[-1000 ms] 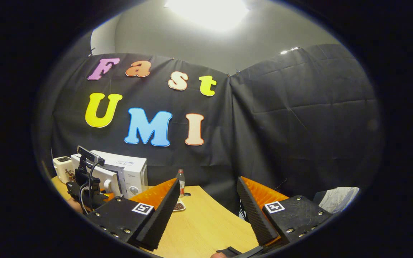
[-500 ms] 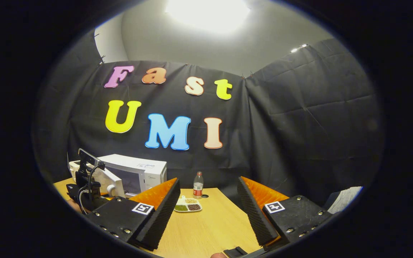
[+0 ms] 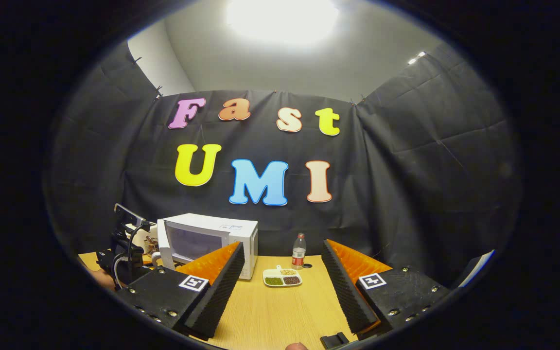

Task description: Open the microwave oven with the left hand, put the food in, and close the microwave oven.

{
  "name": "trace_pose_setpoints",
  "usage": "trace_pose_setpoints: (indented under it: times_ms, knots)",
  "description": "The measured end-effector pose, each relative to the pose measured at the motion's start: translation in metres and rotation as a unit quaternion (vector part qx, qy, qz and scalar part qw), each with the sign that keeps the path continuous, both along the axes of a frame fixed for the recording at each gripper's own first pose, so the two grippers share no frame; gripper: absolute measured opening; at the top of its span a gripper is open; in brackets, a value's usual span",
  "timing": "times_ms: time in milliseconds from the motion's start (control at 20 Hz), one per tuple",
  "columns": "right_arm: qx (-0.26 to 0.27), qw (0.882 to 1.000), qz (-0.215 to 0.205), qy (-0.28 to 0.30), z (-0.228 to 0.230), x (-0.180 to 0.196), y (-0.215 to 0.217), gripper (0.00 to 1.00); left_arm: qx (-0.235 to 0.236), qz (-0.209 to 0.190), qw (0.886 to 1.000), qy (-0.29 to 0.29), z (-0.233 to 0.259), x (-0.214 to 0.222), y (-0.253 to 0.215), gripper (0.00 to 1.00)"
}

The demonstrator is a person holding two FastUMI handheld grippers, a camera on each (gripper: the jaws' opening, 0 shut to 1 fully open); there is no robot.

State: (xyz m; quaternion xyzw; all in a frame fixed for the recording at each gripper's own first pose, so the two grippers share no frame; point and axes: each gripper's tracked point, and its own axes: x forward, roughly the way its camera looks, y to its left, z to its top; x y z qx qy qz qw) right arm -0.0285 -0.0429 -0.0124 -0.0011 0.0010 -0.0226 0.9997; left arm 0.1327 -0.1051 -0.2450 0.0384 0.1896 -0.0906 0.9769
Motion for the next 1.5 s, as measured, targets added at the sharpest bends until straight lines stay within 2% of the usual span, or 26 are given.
trace_pose_setpoints:
  times_ms: [200,400,500,550,950,1400,1450,1500]
  knots:
    - [0.006,0.999,0.035,-0.007,0.005,0.005,0.034,0.96,-0.002,0.013,1.000,0.001,-0.001,-0.011,0.032,0.12]
    - [0.010,0.998,0.056,-0.009,0.009,0.017,0.071,0.96,-0.008,0.021,1.000,-0.001,-0.004,-0.018,0.068,0.12]
    - [0.012,0.998,0.063,-0.008,0.009,0.025,0.092,0.96,-0.009,0.020,1.000,-0.003,-0.006,-0.021,0.084,0.16]
    - [0.012,0.998,0.066,-0.004,0.006,0.028,0.102,0.96,-0.008,0.019,1.000,-0.003,-0.008,-0.022,0.091,0.12]
    - [0.019,0.996,0.082,-0.012,0.013,0.051,0.173,0.96,-0.018,-0.004,1.000,-0.002,-0.013,-0.022,0.144,0.11]
    - [0.020,0.996,0.089,-0.018,0.018,0.081,0.234,0.96,-0.038,-0.032,0.999,-0.011,-0.019,-0.018,0.189,0.12]
    - [0.021,0.996,0.088,-0.016,0.018,0.084,0.238,0.97,-0.042,-0.034,0.998,-0.011,-0.020,-0.017,0.194,0.08]
    - [0.022,0.996,0.088,-0.014,0.017,0.086,0.242,0.97,-0.044,-0.038,0.998,-0.011,-0.020,-0.017,0.198,0.12]
